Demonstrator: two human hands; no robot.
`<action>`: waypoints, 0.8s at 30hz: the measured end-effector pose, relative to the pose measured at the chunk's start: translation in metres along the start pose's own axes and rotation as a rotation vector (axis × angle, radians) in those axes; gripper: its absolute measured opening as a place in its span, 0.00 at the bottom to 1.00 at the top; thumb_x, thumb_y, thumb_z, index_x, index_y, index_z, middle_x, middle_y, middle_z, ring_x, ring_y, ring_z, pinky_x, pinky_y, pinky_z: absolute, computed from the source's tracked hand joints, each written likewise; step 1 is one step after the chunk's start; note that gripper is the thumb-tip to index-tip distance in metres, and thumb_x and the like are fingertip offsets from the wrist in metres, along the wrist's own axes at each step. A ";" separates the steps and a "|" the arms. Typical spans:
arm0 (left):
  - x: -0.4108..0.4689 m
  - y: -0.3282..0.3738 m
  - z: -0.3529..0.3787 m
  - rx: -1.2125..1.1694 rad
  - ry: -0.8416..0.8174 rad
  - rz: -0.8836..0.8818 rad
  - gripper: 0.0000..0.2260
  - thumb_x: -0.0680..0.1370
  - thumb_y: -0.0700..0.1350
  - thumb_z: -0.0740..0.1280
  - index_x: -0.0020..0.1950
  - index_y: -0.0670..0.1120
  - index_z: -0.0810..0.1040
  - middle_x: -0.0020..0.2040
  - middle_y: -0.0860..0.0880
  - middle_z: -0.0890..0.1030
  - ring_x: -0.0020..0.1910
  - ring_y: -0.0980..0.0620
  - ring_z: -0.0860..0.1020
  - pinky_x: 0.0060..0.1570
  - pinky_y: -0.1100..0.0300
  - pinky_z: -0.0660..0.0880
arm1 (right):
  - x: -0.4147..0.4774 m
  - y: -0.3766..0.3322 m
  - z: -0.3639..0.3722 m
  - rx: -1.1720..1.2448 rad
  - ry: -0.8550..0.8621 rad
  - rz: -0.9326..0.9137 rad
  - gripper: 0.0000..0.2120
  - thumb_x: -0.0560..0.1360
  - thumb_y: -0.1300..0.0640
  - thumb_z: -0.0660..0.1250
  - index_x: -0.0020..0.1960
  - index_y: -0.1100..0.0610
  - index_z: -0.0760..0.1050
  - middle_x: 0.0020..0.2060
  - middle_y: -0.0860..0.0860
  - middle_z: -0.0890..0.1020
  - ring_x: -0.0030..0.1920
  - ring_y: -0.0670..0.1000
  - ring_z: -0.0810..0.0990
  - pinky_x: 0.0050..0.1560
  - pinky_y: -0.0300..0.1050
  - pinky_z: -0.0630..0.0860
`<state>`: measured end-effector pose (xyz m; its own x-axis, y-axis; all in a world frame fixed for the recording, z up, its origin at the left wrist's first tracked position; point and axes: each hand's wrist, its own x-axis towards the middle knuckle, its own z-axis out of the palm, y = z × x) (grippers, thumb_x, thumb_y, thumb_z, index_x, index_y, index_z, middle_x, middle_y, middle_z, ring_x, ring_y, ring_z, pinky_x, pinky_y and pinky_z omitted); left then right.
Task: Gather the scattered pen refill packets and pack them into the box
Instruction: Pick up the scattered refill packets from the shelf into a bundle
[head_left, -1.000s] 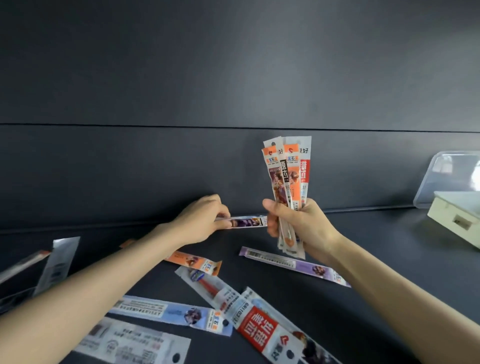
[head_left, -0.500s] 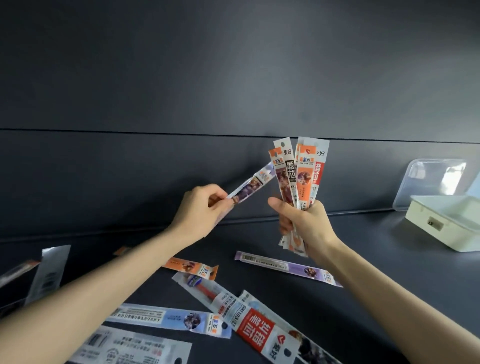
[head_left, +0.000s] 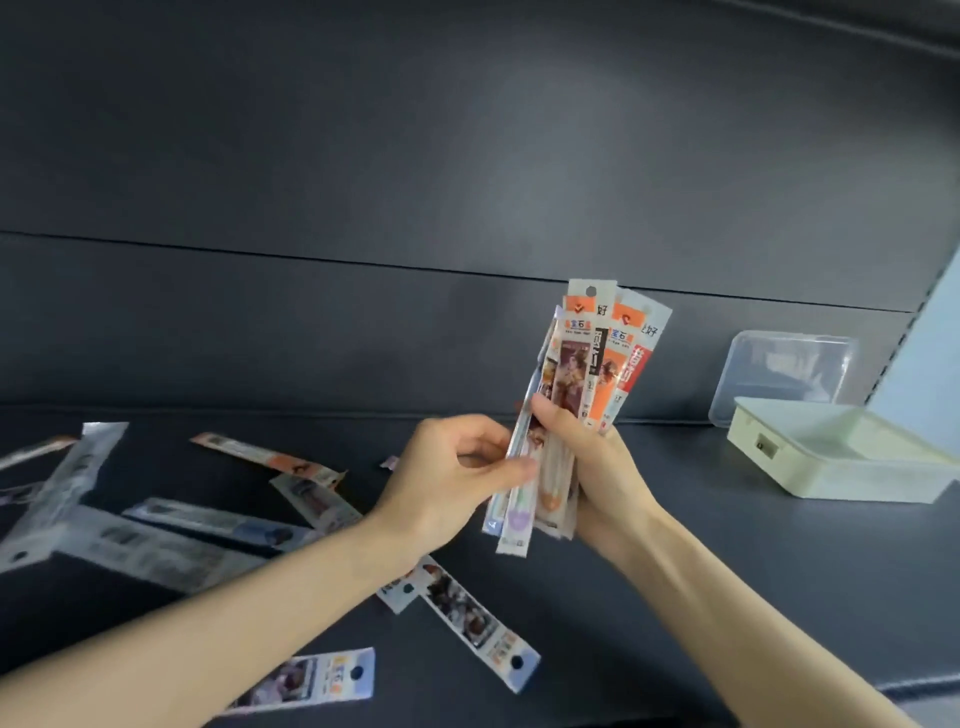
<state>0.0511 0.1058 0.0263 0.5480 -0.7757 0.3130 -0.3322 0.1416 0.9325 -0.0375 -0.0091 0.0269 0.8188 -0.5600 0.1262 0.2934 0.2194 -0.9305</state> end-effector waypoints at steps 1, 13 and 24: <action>-0.004 0.001 0.009 0.009 0.022 0.000 0.04 0.70 0.38 0.74 0.44 0.40 0.83 0.40 0.45 0.86 0.40 0.51 0.84 0.43 0.63 0.80 | -0.007 -0.003 -0.006 -0.005 -0.027 0.004 0.11 0.69 0.55 0.70 0.49 0.58 0.77 0.40 0.56 0.81 0.45 0.58 0.82 0.49 0.59 0.81; -0.010 -0.040 0.010 0.724 0.041 -0.042 0.11 0.74 0.46 0.70 0.56 0.48 0.79 0.55 0.53 0.78 0.57 0.54 0.76 0.56 0.61 0.68 | -0.040 -0.008 -0.060 -0.401 0.052 -0.139 0.04 0.70 0.65 0.73 0.40 0.60 0.79 0.34 0.54 0.81 0.36 0.50 0.81 0.39 0.42 0.79; 0.014 -0.050 0.009 0.933 -0.130 0.046 0.06 0.75 0.46 0.70 0.49 0.47 0.84 0.45 0.53 0.79 0.48 0.51 0.78 0.52 0.48 0.74 | -0.041 0.005 -0.067 -0.339 0.028 -0.096 0.05 0.72 0.63 0.72 0.39 0.58 0.76 0.23 0.47 0.74 0.24 0.46 0.73 0.31 0.43 0.74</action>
<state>0.0678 0.0823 -0.0172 0.4482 -0.8519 0.2710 -0.8627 -0.3327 0.3810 -0.1026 -0.0387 -0.0063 0.7799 -0.5883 0.2137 0.1843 -0.1104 -0.9767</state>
